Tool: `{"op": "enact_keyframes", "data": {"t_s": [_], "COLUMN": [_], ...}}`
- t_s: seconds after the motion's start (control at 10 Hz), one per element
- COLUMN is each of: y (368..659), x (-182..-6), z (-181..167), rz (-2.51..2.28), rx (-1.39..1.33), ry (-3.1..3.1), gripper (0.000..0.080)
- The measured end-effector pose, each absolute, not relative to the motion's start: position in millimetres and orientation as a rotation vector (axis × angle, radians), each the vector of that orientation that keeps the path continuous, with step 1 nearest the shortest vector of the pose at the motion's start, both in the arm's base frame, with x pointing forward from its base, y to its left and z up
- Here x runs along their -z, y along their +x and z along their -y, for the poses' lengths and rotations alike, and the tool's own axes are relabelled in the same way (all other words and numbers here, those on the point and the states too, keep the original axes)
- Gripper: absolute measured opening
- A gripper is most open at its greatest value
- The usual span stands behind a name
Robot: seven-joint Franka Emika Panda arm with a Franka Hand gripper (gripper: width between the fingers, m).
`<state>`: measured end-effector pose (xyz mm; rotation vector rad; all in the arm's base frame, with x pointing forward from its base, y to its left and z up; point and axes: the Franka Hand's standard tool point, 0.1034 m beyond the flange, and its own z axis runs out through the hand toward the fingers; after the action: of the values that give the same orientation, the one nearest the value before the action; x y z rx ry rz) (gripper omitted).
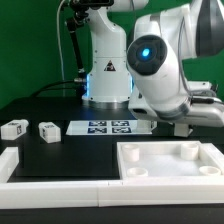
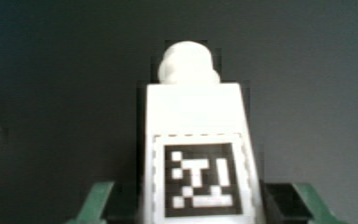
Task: Assemble square table
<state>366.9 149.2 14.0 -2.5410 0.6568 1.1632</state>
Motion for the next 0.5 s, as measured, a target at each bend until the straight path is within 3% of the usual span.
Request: {"op": "enact_keyframes", "data": {"t_s": [0.1, 0.3, 0.4, 0.5], "y": [395, 419, 426, 419], "x": [-44.6, -92.1, -111.4, -112.0], "z": [-137, -130, -124, -124], "rz": [-0.573, -0.515, -0.521, -0.541], "rx": [-1.093, -0.991, -0.947, -0.962], "ry": [-2.629, -2.675, -2.696, -2.696], "gripper": [0.0289, 0.029, 0.029, 0.029]}}
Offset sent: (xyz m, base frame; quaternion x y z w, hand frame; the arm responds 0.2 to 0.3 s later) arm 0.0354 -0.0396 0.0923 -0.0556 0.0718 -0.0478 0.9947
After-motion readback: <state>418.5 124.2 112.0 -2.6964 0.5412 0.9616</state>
